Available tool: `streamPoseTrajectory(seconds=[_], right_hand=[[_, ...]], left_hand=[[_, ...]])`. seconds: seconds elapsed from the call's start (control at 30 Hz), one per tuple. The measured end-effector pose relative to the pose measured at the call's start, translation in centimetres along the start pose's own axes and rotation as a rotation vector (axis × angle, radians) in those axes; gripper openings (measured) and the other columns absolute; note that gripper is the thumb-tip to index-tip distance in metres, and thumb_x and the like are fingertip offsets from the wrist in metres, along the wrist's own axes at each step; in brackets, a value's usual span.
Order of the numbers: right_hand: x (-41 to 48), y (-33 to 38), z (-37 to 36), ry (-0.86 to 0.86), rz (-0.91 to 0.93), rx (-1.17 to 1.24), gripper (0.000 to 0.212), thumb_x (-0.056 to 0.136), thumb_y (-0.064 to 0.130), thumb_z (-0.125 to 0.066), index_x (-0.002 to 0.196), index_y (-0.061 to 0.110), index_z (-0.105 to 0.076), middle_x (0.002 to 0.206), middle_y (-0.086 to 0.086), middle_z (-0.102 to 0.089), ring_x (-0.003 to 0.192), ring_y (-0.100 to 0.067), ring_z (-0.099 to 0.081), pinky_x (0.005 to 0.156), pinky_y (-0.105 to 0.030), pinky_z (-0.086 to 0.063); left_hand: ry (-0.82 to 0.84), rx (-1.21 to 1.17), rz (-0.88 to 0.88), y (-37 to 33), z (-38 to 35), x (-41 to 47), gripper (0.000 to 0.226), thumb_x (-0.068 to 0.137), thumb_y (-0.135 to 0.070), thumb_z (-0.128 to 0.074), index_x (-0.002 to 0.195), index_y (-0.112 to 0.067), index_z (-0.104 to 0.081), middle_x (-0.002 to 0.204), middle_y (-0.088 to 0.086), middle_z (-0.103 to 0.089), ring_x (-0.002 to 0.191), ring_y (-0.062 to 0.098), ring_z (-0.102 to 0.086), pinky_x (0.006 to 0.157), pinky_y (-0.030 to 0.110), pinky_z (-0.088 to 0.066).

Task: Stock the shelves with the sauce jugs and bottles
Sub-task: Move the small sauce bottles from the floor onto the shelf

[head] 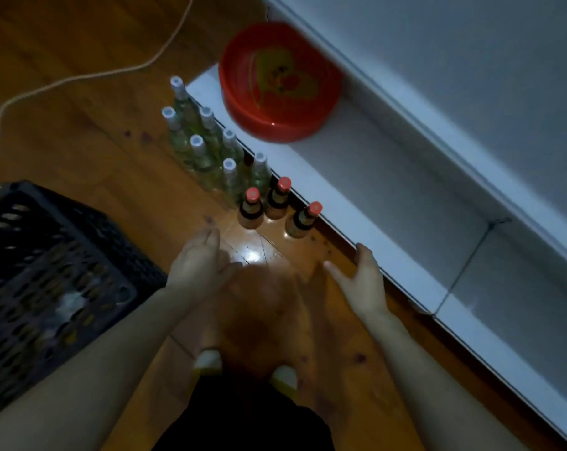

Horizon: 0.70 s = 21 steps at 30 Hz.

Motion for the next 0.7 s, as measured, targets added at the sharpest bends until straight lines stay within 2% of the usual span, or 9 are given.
streamPoseTrajectory(seconds=[0.07, 0.17, 0.27, 0.37, 0.5, 0.63, 0.7], right_hand=[[2.9, -2.8, -3.7, -0.004, -0.006, 0.025, 0.079, 0.08, 0.036, -0.069, 0.142, 0.005, -0.029, 0.145, -0.015, -0.038, 0.133, -0.026, -0.038, 0.106, -0.03, -0.031], [7.5, -6.1, -8.9, -0.026, 0.018, 0.05, 0.08, 0.08, 0.035, -0.069, 0.142, 0.005, -0.028, 0.145, -0.015, -0.037, 0.133, -0.026, -0.037, 0.107, -0.031, -0.031], [12.0, -8.6, -13.6, -0.056, 0.043, 0.083, 0.085, 0.078, 0.036, -0.071, 0.143, 0.004, -0.026, 0.146, -0.015, -0.035, 0.134, -0.027, -0.036, 0.109, -0.035, -0.032], [15.8, -10.2, -17.2, -0.075, 0.075, 0.145, 0.092, 0.075, 0.037, -0.073, 0.144, 0.006, -0.022, 0.149, -0.014, -0.031, 0.135, -0.027, -0.034, 0.11, -0.043, -0.033], [19.9, -11.1, -20.2, -0.147, 0.14, 0.231, 0.097, 0.069, 0.035, -0.079, 0.144, 0.01, -0.023, 0.146, -0.01, -0.036, 0.135, -0.024, -0.034, 0.111, -0.041, -0.032], [22.4, -11.2, -21.8, -0.236, 0.181, 0.317, 0.094, 0.064, 0.034, -0.082, 0.139, 0.01, -0.031, 0.138, -0.008, -0.044, 0.128, -0.021, -0.042, 0.106, -0.039, -0.038], [22.9, -11.0, -22.1, -0.271, 0.176, 0.36, 0.091, 0.063, 0.032, -0.083, 0.135, 0.009, -0.032, 0.134, -0.008, -0.047, 0.125, -0.021, -0.045, 0.102, -0.033, -0.04]], left_hand=[[-0.002, 0.031, 0.015, 1.2, -3.1, 3.3, 0.081, 0.086, -0.048, -0.056, 0.142, -0.002, -0.021, 0.151, 0.018, -0.023, 0.137, 0.03, -0.026, 0.108, 0.035, -0.027], [-0.052, -0.033, 0.02, 3.0, -7.9, 8.3, 0.078, 0.083, -0.048, -0.059, 0.138, -0.002, -0.028, 0.144, 0.018, -0.033, 0.132, 0.03, -0.032, 0.105, 0.037, -0.031], [-0.148, -0.059, 0.0, 4.6, -11.9, 12.7, 0.088, 0.08, -0.052, -0.062, 0.141, -0.002, -0.024, 0.147, 0.018, -0.031, 0.135, 0.03, -0.03, 0.109, 0.038, -0.028], [-0.237, -0.163, -0.006, 5.8, -15.1, 16.5, 0.096, 0.077, -0.049, -0.066, 0.144, 0.001, -0.018, 0.15, 0.02, -0.026, 0.139, 0.03, -0.023, 0.113, 0.038, -0.022], [-0.38, -0.331, -0.051, 6.7, -17.8, 20.2, 0.1, 0.072, -0.045, -0.072, 0.145, -0.004, -0.017, 0.149, 0.017, -0.027, 0.138, 0.026, -0.024, 0.112, 0.034, -0.023], [-0.502, -0.457, -0.102, 6.4, -19.3, 22.4, 0.098, 0.07, -0.034, -0.078, 0.143, -0.005, -0.021, 0.143, 0.015, -0.033, 0.134, 0.023, -0.028, 0.104, 0.021, -0.021], [-0.558, -0.516, -0.095, 6.0, -19.7, 22.8, 0.094, 0.069, -0.03, -0.08, 0.141, -0.003, -0.025, 0.14, 0.015, -0.036, 0.132, 0.022, -0.03, 0.099, 0.014, -0.02]])
Point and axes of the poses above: each hand's wrist, its own x-axis towards the middle knuckle, its own z-axis out of the back of the hand, y = z × x, the point moved 3 cm from there along x, towards the middle knuckle
